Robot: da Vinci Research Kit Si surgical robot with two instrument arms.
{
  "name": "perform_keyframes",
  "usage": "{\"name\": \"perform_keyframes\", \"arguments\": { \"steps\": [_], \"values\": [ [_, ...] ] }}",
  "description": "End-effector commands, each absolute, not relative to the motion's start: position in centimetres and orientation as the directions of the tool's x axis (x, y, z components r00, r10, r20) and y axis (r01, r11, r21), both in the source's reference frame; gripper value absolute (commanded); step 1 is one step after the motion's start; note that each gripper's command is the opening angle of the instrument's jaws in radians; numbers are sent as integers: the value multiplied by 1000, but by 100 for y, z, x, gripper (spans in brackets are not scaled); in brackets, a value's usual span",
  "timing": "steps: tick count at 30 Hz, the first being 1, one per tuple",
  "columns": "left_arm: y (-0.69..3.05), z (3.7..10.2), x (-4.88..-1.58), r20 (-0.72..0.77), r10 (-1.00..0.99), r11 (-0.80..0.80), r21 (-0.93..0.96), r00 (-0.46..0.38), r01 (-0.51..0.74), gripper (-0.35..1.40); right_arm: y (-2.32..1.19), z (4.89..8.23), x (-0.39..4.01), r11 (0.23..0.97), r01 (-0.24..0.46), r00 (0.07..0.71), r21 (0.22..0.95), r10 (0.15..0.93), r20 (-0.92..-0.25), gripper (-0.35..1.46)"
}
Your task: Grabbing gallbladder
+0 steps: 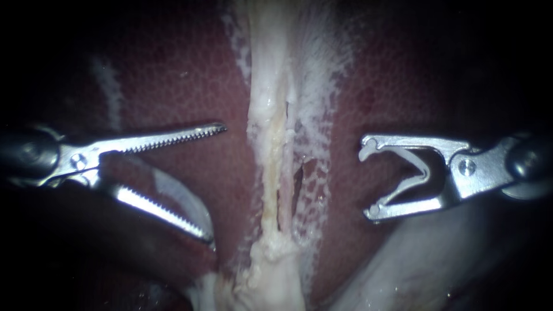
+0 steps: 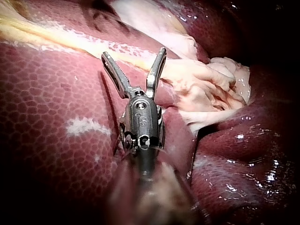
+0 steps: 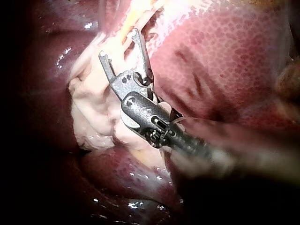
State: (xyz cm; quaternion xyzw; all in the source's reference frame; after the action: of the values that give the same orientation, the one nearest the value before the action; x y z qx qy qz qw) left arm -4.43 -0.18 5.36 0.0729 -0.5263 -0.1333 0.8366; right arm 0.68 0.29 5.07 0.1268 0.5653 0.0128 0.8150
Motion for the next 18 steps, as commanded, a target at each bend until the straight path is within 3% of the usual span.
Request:
{"name": "perform_keyframes", "arguments": {
  "steps": [1,18],
  "values": [
    [-17,536,-443,861,-300,954,262,410,146,120,29,507,68,968,122,361,221,165,-918,60],
    [4,532,-459,806,-455,890,393,378,231,108,28,506,68,967,123,360,221,164,-918,60]
  ]
}}
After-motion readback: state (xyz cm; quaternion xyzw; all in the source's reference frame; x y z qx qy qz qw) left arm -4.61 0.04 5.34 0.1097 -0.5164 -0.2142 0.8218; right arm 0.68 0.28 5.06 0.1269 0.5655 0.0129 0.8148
